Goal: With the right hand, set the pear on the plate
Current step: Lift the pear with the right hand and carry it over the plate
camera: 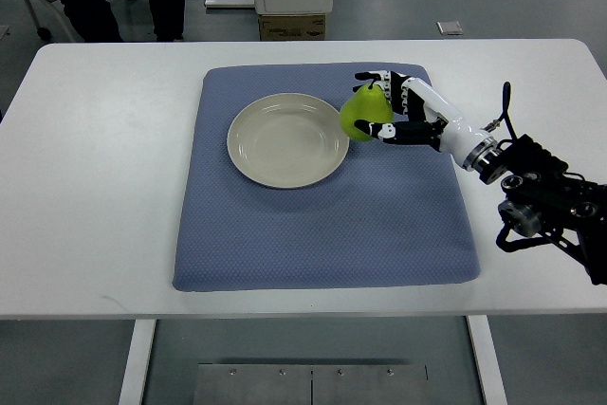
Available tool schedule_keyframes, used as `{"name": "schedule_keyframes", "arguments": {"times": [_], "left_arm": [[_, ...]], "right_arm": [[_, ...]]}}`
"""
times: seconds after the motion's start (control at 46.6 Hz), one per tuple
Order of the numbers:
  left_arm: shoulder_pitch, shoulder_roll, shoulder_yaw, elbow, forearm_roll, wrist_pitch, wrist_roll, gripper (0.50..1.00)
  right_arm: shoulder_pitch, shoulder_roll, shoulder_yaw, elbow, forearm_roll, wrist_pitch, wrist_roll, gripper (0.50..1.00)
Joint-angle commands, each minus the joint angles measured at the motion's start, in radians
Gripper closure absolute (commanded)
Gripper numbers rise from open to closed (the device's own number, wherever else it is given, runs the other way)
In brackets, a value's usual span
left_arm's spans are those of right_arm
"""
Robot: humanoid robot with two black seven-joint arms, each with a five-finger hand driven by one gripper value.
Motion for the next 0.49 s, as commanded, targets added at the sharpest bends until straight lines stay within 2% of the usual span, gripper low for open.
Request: {"name": "schedule_keyframes", "arguments": {"times": [0.0,0.407,0.472], "left_arm": [[0.000,0.000,0.000,0.000,0.000,0.000,0.000,0.500],[0.000,0.000,0.000,0.000,0.000,0.000,0.000,0.500],[0.000,0.000,0.000,0.000,0.000,0.000,0.000,0.500]], "right_arm": [[0.017,0.047,0.000,-0.042,0.007,0.000,0.000,1.000],[0.062,0.281,0.002,-0.195,0.005,0.000,0.000,1.000],[0.066,0.286,0.002,-0.207,0.005,0.000,0.000,1.000]]}}
